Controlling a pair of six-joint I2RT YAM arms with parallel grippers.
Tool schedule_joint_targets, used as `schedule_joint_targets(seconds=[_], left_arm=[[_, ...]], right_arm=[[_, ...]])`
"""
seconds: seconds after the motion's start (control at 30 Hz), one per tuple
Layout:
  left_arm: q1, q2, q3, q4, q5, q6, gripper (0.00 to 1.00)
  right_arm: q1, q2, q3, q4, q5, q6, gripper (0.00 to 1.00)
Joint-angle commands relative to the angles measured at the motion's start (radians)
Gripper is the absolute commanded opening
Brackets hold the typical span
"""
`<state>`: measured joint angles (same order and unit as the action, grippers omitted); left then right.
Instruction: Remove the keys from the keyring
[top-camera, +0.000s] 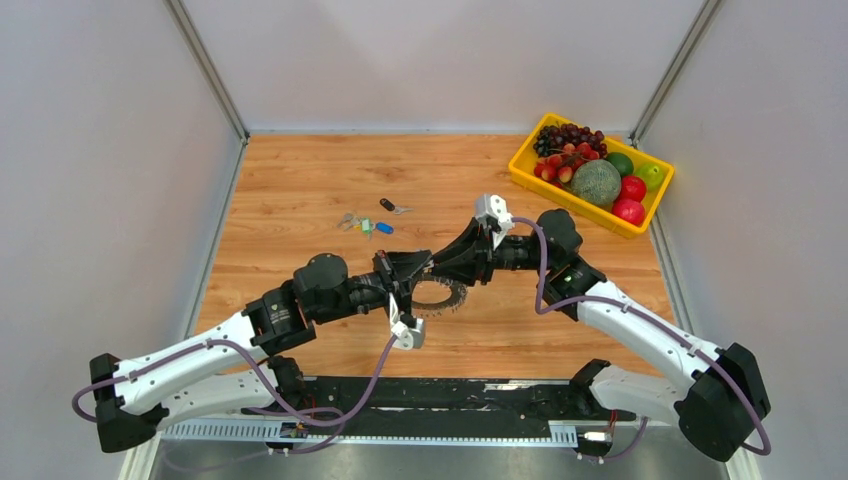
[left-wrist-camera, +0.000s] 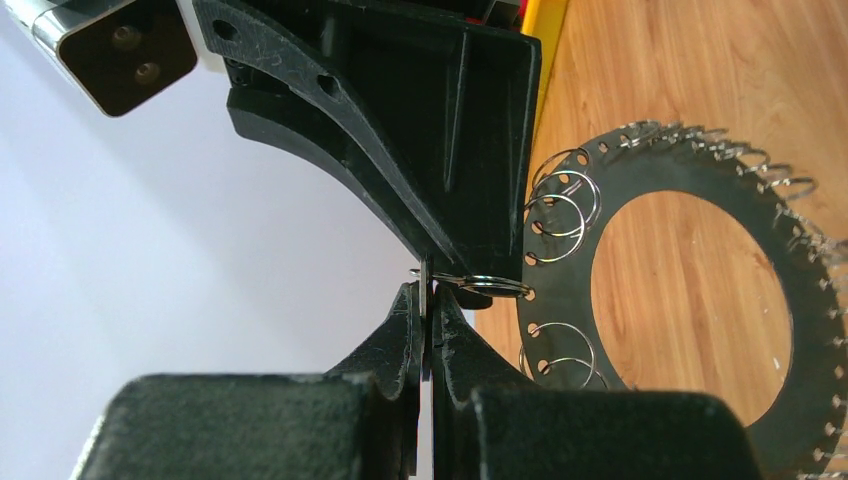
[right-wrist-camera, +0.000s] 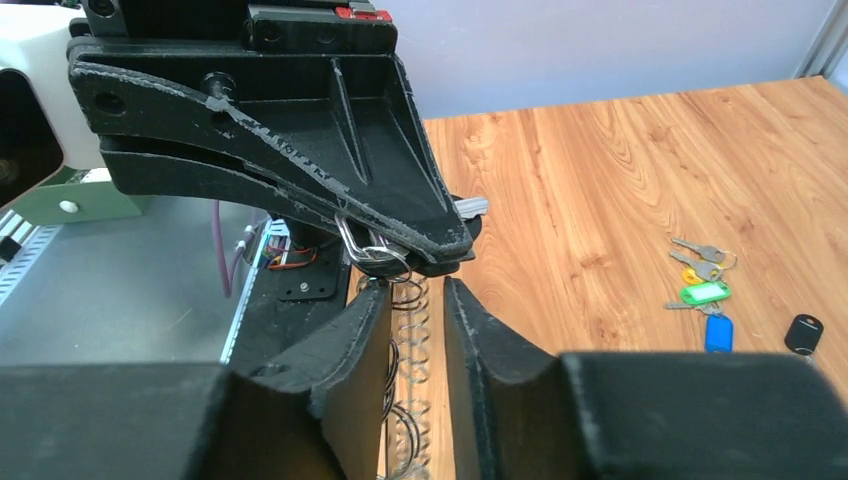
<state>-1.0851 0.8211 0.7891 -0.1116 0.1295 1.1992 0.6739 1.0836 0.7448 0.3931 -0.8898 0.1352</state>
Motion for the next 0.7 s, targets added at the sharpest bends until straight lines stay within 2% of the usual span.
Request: schedule_joint_targets(seconds=[0.0, 0.17, 0.33, 0.67], left_arm=[[-0.004, -0.032, -0.016, 0.182, 0.006, 0.046, 0.00], [-0.004, -0.041, -0.034, 0.216, -0.013, 0.052, 0.00], [-0.004, -0.053, -0.050, 0.235, -0.020, 0.058, 0.00], [-0.004, -0.061, -0.078, 0.260, -0.011, 0.076, 0.00]], right_arm=[[0.014, 0.010, 0.001, 0.086, -0.048, 0.054, 0.25], [0.015, 0.009, 0.002, 0.100, -0.043, 0.105, 0.01], [0.013, -0.011, -0.002, 0.065, 0.099, 0.221, 0.00], [-0.021, -0.085, -0.081, 0.117, 0.357, 0.608, 0.00]])
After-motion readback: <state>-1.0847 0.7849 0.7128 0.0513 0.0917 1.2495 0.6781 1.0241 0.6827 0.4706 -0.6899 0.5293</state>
